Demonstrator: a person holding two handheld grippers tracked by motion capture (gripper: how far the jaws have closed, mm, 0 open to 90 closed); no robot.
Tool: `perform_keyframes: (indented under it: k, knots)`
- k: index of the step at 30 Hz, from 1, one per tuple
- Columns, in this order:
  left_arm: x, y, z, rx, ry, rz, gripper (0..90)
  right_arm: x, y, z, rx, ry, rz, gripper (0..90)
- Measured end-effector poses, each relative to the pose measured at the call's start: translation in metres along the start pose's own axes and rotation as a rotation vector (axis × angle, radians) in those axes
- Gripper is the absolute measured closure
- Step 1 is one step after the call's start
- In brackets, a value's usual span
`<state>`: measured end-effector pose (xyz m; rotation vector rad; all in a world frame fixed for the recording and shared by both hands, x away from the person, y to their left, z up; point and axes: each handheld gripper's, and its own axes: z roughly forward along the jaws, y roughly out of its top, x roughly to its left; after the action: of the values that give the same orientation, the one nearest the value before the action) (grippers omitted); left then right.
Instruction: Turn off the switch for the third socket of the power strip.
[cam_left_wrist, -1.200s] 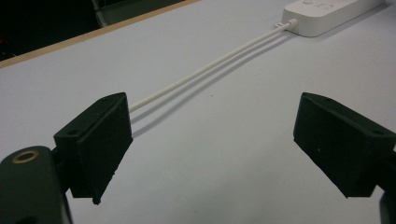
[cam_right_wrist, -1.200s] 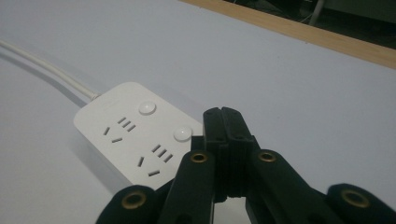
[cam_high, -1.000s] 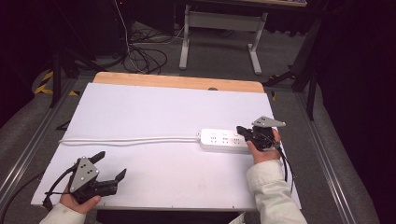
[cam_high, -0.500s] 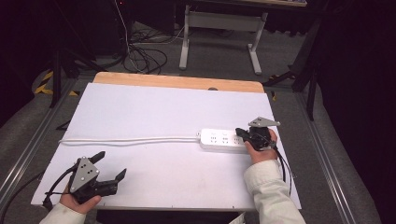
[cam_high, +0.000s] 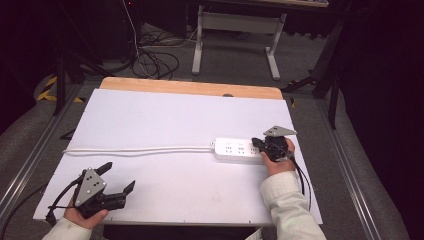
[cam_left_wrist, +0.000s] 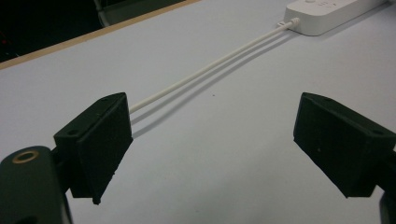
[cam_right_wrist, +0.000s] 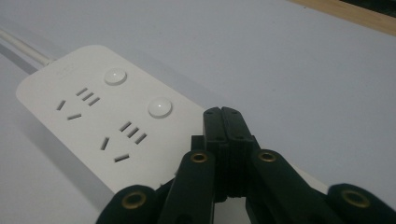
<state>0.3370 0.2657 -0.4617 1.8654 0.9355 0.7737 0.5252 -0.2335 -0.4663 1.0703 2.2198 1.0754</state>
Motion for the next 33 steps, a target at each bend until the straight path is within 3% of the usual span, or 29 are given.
perform_keyframes:
  k: [18,33]
  knots:
    - [-0.0008,0.0000,-0.0003,-0.001,0.000,-0.003,12.0,0.0056,0.0006,0.0044,0.007,-0.009,-0.010,90.0]
    - [-0.0005,-0.0003,-0.0005,-0.001,0.000,-0.005,12.0,0.0048,-0.0005,0.0044,0.001,-0.006,0.016,90.0]
